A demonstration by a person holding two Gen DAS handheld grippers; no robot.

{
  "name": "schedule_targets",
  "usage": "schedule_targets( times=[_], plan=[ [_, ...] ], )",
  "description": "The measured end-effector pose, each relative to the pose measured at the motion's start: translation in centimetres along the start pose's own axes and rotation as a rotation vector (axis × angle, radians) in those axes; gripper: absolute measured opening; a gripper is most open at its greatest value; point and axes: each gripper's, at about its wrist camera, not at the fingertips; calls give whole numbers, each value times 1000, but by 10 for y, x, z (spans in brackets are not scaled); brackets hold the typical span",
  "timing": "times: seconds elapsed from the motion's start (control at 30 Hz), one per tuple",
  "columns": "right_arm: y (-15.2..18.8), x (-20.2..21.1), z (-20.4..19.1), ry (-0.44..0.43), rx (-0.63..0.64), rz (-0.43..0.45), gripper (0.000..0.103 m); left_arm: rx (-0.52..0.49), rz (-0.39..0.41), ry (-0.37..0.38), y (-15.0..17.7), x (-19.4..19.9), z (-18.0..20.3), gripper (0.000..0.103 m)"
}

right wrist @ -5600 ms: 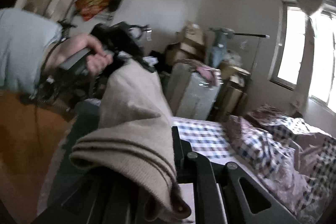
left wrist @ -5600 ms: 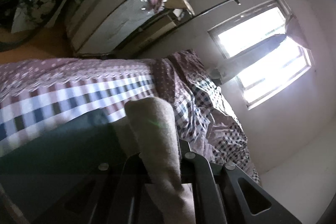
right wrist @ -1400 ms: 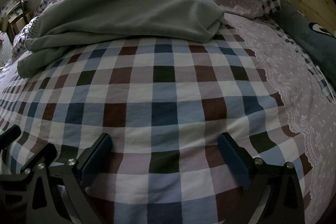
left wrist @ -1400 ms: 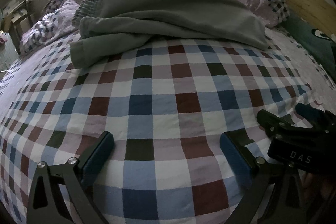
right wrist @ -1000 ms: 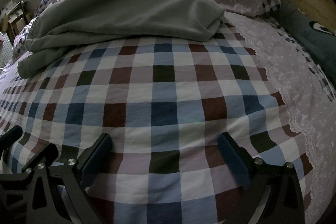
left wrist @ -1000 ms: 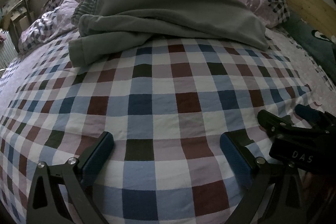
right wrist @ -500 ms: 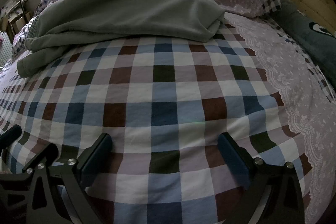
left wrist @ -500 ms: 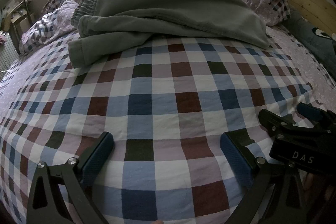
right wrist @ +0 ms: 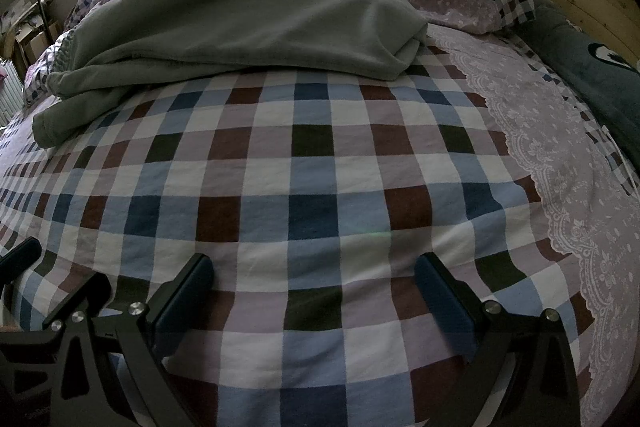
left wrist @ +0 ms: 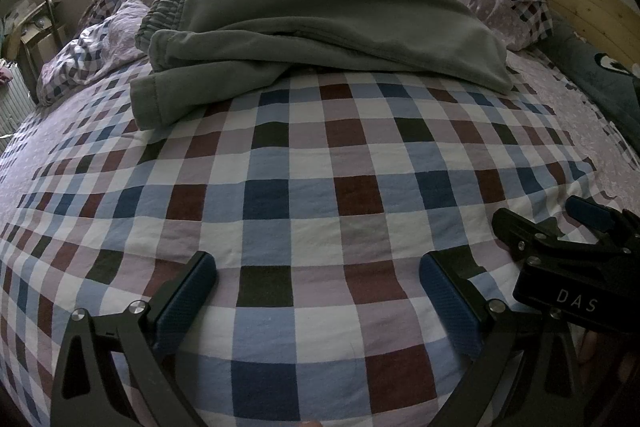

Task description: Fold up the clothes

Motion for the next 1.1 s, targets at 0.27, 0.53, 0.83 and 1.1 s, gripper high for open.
schedule_targets(
  times=[0.27,0.53,0.83,1.1],
  plan=[
    [0,0,0,0,0,0,103,1,0,2,0,1,-2,103],
    [0,0,0,0,0,1,103,3,1,3,1,2,-2,103],
    [1,0,0,1,1,1,103,5,1,3,1,2,-3,103],
    [1,0,0,1,1,2,103,6,2,2,1,2,-2,103]
  ],
)
Point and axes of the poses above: each gripper's, at about its wrist camera, not at the fingertips, and x roughly against the way its jaws point, z to its right, y to its underside, and after that the axes turned 6 degrees about x, right-handed
